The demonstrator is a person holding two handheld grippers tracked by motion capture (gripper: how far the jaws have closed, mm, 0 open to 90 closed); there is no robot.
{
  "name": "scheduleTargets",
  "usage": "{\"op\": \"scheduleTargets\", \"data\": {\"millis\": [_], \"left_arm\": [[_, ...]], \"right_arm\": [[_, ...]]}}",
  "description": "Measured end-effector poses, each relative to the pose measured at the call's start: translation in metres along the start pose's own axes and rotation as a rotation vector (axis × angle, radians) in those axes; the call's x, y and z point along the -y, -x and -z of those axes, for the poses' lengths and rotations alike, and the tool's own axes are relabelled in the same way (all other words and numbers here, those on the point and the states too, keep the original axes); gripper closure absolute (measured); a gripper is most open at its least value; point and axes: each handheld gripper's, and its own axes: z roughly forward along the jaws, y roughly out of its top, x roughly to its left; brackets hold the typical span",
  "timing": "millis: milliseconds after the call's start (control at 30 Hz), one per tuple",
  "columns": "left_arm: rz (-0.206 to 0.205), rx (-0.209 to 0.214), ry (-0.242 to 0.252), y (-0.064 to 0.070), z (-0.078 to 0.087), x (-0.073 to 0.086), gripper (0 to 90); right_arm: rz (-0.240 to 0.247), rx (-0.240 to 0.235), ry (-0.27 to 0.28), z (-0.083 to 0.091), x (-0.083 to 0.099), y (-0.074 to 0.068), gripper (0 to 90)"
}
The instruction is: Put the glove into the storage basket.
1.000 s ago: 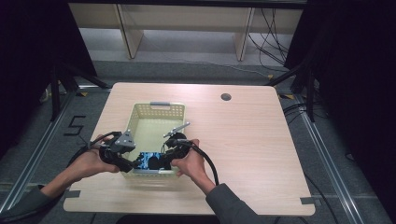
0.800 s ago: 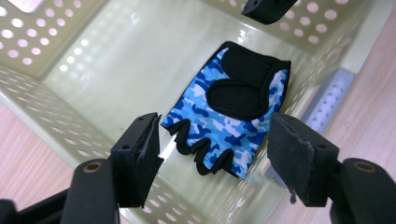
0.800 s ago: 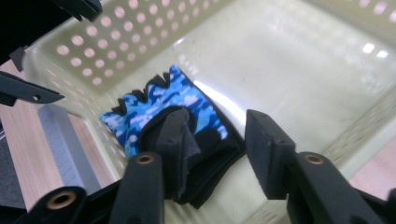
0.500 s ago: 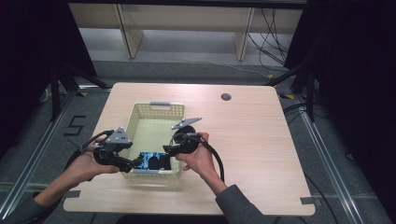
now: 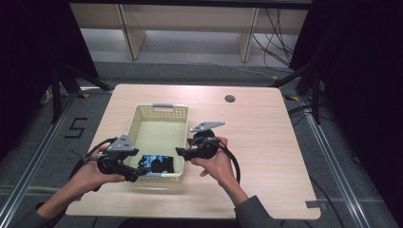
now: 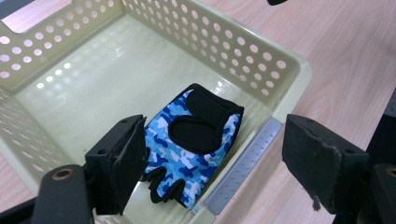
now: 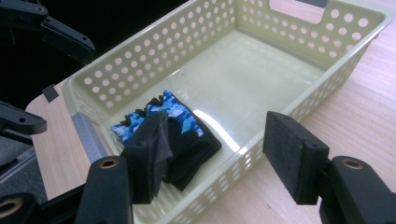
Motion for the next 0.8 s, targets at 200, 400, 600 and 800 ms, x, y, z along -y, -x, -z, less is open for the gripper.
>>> {"op": "scheduleTargets", "data": {"millis": [200, 400, 600, 800], "left_arm": [[0.018, 0.017, 0.027, 0.008, 0.002, 0.000, 20.5], [0.017, 0.036, 0.055, 0.019, 0.003, 0.000, 19.4], [0.007, 0.040, 0.059, 0.024, -0.001, 0.001, 18.9], [0.024, 0.069, 0.102, 0.030, -0.006, 0.003, 19.1]], "right_arm": [[-0.014, -0.005, 0.027, 0.007, 0.006, 0.005, 39.7], [-0.030, -0.009, 0.068, 0.020, 0.012, 0.008, 37.4], [-0.026, -0.008, 0.101, 0.028, 0.017, 0.009, 35.9], [-0.024, -0.001, 0.108, 0.035, 0.029, 0.011, 35.2]]}}
